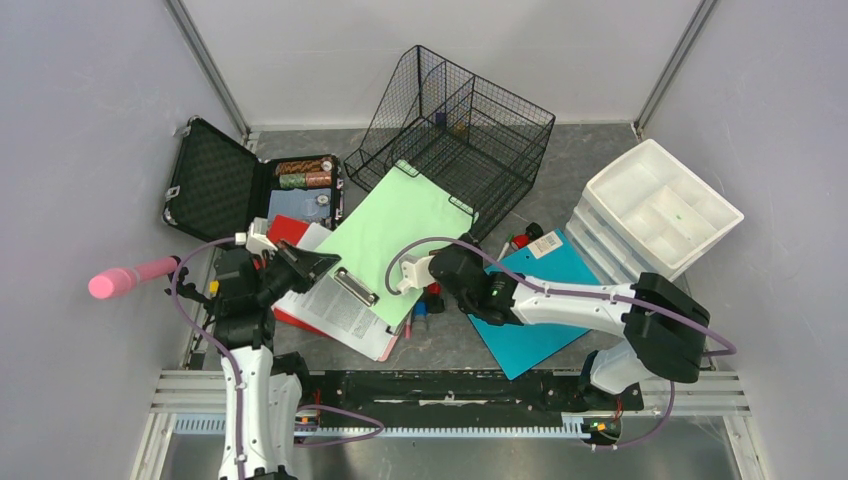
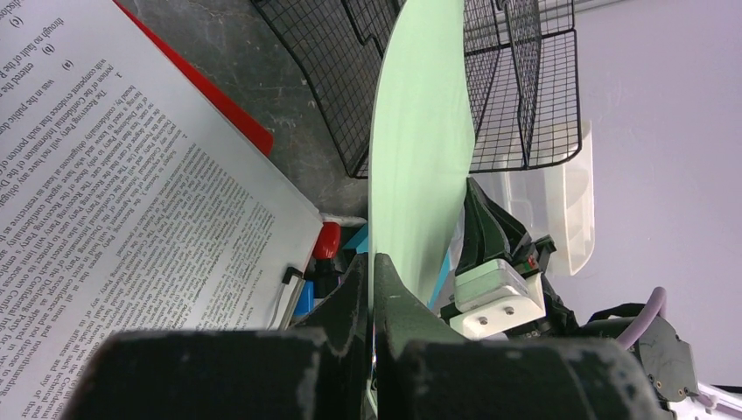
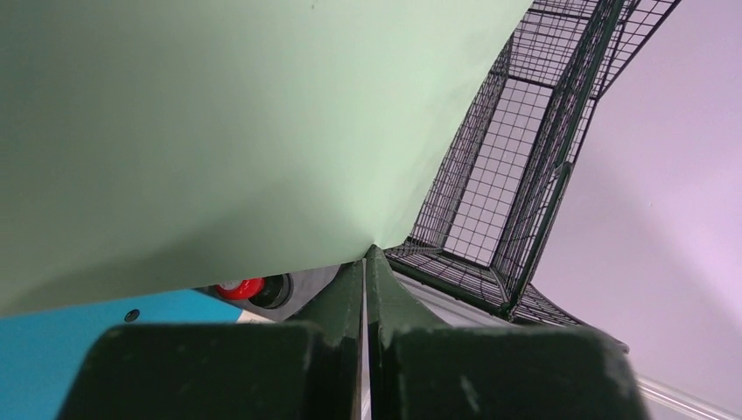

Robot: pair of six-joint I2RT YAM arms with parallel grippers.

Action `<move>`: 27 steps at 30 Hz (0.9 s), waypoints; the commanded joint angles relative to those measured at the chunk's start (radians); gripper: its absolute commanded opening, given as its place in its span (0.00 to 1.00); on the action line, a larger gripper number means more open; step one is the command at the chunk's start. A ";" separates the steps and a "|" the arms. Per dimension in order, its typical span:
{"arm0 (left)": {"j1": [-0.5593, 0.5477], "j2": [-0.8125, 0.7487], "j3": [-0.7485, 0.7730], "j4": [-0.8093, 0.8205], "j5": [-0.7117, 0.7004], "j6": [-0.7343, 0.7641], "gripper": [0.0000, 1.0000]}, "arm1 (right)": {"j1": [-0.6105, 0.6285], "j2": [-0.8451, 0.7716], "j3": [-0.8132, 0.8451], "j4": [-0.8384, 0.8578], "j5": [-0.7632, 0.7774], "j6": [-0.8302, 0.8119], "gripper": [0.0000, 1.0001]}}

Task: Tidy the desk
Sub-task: Place the folder in the storage box.

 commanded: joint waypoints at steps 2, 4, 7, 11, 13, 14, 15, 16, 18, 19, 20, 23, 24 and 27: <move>-0.015 -0.013 0.004 -0.045 -0.002 -0.024 0.02 | 0.016 0.016 0.092 0.020 -0.044 0.045 0.00; -0.018 -0.003 0.003 -0.045 -0.012 -0.030 0.02 | 0.015 0.025 0.109 0.001 -0.034 0.046 0.00; -0.021 0.018 0.020 -0.037 -0.017 -0.030 0.02 | 0.014 0.034 0.120 -0.016 -0.026 0.055 0.00; -0.027 0.055 0.040 -0.019 -0.022 -0.038 0.02 | 0.014 0.044 0.123 -0.019 -0.005 0.066 0.07; -0.031 0.071 0.039 0.008 -0.021 -0.059 0.02 | 0.013 0.040 0.129 -0.027 -0.007 0.081 0.17; -0.033 0.081 0.039 0.023 -0.020 -0.069 0.02 | 0.014 0.038 0.133 -0.027 -0.011 0.090 0.24; -0.035 0.090 0.037 0.036 -0.018 -0.084 0.02 | 0.013 0.035 0.137 -0.027 -0.017 0.100 0.29; -0.036 0.098 0.035 0.049 -0.016 -0.099 0.02 | 0.014 0.032 0.143 -0.052 -0.019 0.106 0.33; -0.041 0.108 0.021 0.096 -0.011 -0.148 0.02 | 0.014 0.027 0.152 -0.068 -0.026 0.116 0.40; -0.046 0.110 0.007 0.121 -0.010 -0.174 0.02 | 0.013 0.023 0.153 -0.071 -0.024 0.116 0.42; -0.052 0.113 -0.010 0.157 -0.009 -0.205 0.02 | 0.014 0.017 0.153 -0.071 -0.020 0.114 0.44; -0.066 0.128 -0.040 0.223 -0.013 -0.265 0.02 | 0.013 -0.006 0.151 -0.077 -0.018 0.114 0.47; -0.067 0.134 -0.050 0.241 -0.015 -0.278 0.02 | 0.014 -0.014 0.152 -0.089 -0.023 0.117 0.48; -0.069 0.147 -0.062 0.272 -0.020 -0.308 0.02 | 0.013 -0.045 0.162 -0.138 -0.037 0.133 0.51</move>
